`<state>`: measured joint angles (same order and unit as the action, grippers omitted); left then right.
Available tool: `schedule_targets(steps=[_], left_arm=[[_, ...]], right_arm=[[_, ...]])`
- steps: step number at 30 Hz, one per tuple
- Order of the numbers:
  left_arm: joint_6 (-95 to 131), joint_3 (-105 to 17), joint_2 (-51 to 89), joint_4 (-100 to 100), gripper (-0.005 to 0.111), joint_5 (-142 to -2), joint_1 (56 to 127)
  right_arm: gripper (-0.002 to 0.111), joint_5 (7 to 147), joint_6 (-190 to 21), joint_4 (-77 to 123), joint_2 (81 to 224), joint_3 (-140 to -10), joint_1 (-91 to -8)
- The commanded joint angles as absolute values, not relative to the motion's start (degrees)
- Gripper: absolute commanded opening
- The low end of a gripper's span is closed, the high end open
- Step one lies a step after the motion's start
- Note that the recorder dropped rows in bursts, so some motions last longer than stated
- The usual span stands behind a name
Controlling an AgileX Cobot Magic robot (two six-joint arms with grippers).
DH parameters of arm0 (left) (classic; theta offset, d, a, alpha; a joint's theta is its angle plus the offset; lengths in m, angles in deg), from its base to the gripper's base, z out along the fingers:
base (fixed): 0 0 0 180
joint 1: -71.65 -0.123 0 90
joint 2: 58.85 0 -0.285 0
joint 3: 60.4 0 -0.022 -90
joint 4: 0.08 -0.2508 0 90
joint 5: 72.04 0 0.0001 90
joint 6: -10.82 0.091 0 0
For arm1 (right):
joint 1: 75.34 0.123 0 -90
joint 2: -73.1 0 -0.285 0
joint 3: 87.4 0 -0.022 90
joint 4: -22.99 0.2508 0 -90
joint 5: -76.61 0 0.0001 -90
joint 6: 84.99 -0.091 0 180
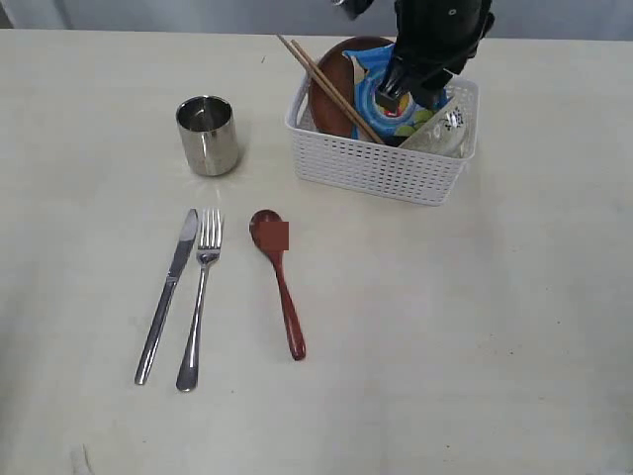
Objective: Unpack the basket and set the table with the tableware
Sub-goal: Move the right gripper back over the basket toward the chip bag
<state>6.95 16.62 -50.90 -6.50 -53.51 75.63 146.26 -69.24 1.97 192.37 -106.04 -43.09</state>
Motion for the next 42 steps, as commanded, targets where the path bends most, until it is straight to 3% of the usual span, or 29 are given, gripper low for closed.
schedule_targets(steps=[1, 13, 19, 42], left_arm=[[6.93, 16.82, -51.06, -5.83, 0.0, -53.54, 75.52], [6.93, 16.82, -51.06, -5.83, 0.0, -53.54, 75.52], [6.93, 16.82, -51.06, -5.83, 0.0, -53.54, 75.52], [6.93, 16.82, -51.06, -6.3, 0.0, -53.54, 75.52]], right_arm=[[0.049, 146.58, -54.55, 2.67, 191.94, -105.9, -43.24], [0.049, 145.04, -30.56, 5.91, 191.94, -98.94, -43.24], [0.049, 137.84, -29.85, 1.37, 191.94, -96.49, -43.24], [0.049, 133.88, -26.22, -1.82, 194.6, -93.64, -45.23]])
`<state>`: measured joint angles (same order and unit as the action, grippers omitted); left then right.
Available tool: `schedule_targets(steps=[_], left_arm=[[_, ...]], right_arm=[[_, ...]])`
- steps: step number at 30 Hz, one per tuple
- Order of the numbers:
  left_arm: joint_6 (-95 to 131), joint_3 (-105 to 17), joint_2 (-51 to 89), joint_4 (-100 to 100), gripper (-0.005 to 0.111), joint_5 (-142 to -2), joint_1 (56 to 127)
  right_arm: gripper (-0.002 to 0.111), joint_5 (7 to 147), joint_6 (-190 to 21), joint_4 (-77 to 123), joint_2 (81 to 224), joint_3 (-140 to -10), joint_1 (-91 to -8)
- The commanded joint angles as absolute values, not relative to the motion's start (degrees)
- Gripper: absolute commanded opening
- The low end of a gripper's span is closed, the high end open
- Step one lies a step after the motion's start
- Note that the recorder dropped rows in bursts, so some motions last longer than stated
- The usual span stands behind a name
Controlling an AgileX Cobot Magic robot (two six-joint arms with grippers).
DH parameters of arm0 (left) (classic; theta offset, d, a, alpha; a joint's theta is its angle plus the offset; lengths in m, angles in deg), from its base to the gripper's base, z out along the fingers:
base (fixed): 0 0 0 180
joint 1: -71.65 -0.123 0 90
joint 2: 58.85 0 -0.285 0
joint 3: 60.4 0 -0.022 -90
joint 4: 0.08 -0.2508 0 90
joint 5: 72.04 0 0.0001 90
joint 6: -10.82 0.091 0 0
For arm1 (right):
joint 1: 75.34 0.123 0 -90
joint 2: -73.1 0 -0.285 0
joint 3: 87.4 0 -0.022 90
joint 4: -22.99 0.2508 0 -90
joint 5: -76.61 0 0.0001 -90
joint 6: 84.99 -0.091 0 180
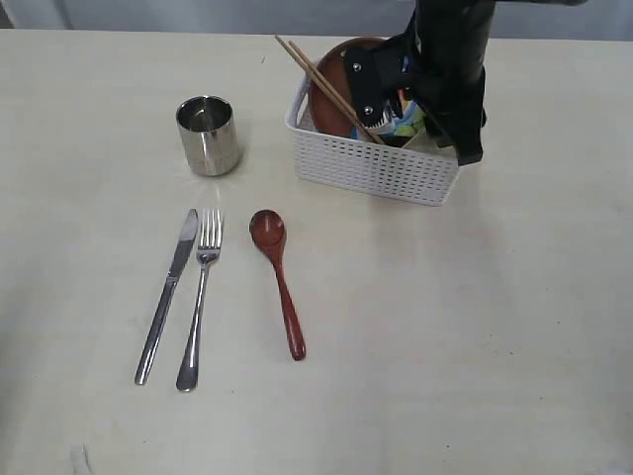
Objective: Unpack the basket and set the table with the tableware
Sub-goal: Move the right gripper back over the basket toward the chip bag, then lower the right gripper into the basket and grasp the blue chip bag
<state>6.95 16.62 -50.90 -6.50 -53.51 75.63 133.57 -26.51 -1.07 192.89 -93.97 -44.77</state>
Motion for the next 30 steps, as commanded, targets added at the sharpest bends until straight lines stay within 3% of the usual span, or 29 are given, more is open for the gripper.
schedule_targets(steps=[1, 4, 6, 12, 30], left_arm=[[6.93, 16.82, -51.06, -6.3, 0.0, -53.54, 75.52], [6.93, 16.82, -51.06, -6.3, 0.0, -53.54, 75.52], [6.93, 16.82, -51.06, -6.3, 0.0, -53.54, 75.52], [6.93, 16.82, -51.06, -6.3, 0.0, -53.54, 75.52], [6.93, 16.82, -51.06, -6.3, 0.0, -53.54, 75.52]], right_arm=[[0.049, 133.88, -26.22, -2.34, 195.05, -93.64, -45.23], [0.048, 133.49, -26.22, -3.96, 195.32, -93.64, -45.09], [0.041, 133.49, -26.22, -5.28, 195.2, -93.64, -45.09], [-0.001, 133.49, -26.22, -7.41, 195.11, -93.64, -45.0], [0.0, 138.0, -26.22, -11.53, 192.95, -93.74, -43.8]])
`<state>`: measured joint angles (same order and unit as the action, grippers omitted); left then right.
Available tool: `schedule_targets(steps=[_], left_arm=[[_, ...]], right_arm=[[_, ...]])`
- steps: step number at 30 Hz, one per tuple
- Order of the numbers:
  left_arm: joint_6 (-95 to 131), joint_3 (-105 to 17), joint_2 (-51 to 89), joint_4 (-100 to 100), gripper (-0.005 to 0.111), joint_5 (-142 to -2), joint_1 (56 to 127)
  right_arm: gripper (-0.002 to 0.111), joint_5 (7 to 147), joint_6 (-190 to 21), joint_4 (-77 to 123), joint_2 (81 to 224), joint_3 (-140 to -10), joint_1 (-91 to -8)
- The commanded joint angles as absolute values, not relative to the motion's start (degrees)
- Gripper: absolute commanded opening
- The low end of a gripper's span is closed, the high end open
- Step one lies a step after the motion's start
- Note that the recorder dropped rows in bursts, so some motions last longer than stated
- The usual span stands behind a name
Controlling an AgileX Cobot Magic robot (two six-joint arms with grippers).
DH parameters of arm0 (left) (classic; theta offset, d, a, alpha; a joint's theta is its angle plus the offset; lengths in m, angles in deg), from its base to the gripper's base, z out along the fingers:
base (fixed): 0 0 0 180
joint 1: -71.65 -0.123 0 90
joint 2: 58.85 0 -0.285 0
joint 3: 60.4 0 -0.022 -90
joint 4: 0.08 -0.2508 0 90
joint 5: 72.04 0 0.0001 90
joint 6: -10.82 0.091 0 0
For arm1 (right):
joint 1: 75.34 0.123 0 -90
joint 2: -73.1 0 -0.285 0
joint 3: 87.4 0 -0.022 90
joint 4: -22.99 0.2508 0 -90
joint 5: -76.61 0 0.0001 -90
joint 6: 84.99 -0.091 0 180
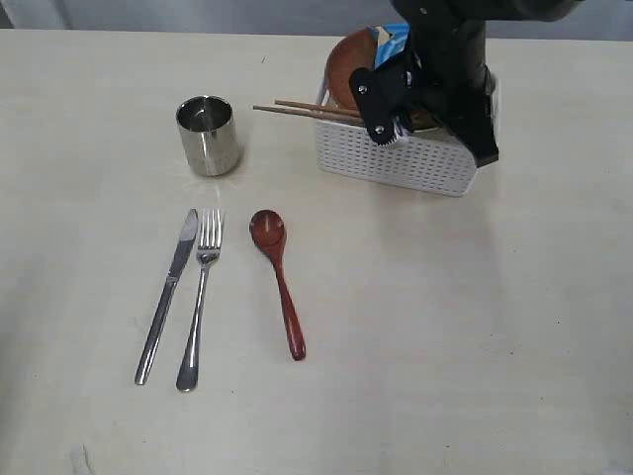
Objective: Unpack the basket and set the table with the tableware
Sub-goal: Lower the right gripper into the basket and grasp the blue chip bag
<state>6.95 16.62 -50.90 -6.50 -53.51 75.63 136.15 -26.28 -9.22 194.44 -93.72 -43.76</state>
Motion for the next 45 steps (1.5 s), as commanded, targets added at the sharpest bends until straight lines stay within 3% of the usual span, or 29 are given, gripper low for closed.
schedule_targets(steps=[1, 14, 45], left_arm=[[6.93, 16.82, -51.06, -6.3, 0.0, -53.54, 75.52], [6.93, 16.82, -51.06, -6.3, 0.0, -53.54, 75.52], [6.93, 16.82, -51.06, -6.3, 0.0, -53.54, 75.52]], right_arm=[[0.0, 138.52, -26.22, -11.65, 192.85, -93.74, -43.8], [0.0, 146.58, -25.7, -16.2, 192.85, -93.74, -43.8], [0.0, 146.58, -29.68, -23.58, 192.92, -92.03, -43.8]])
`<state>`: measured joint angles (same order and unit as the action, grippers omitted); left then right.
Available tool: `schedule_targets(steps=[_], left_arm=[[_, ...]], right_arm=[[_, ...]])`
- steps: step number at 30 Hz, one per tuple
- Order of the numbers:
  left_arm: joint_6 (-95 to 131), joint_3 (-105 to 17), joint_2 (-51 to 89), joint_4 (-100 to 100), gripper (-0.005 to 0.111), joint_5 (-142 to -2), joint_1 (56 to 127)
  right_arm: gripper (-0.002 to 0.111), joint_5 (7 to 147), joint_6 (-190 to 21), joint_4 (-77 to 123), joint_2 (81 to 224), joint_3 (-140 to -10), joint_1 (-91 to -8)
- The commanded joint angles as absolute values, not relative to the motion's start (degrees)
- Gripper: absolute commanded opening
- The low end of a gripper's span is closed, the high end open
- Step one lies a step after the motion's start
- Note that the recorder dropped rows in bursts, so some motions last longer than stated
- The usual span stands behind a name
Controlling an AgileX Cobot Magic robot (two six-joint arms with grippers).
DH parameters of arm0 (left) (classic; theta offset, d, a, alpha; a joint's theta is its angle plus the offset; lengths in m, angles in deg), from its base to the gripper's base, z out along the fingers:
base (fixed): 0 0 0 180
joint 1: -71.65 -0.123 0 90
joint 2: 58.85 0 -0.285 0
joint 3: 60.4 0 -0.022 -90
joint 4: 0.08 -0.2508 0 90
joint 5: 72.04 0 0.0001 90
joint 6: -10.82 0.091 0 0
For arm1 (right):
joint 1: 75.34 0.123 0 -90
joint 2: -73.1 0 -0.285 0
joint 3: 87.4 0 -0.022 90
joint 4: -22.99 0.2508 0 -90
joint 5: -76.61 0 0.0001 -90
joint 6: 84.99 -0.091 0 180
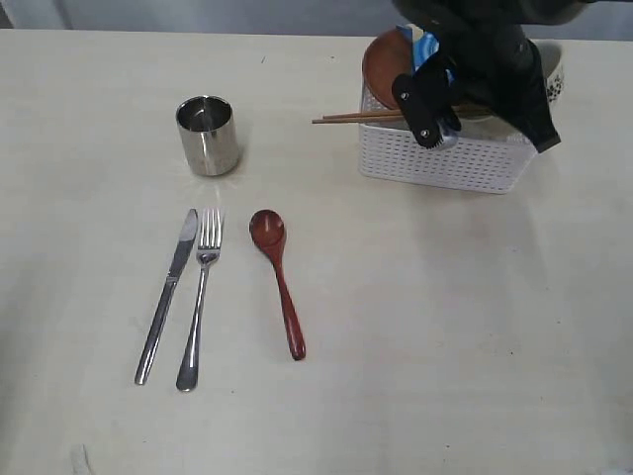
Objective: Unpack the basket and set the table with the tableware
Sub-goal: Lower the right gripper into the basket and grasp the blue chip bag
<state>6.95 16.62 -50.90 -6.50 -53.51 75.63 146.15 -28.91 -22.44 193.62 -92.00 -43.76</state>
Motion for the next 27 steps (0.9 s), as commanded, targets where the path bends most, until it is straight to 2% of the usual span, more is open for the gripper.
schedule_targets(steps=[1, 27], left_arm=[[6.93, 16.82, -51.06, -6.3, 0.0, -53.54, 75.52], [6.93, 16.82, -51.06, -6.3, 0.0, -53.54, 75.52]], right_arm=[[0.0, 146.58, -29.68, -23.42, 192.92, -92.03, -43.8], [0.0, 146.58, -32.67, -18.46, 195.81, -92.03, -43.91]])
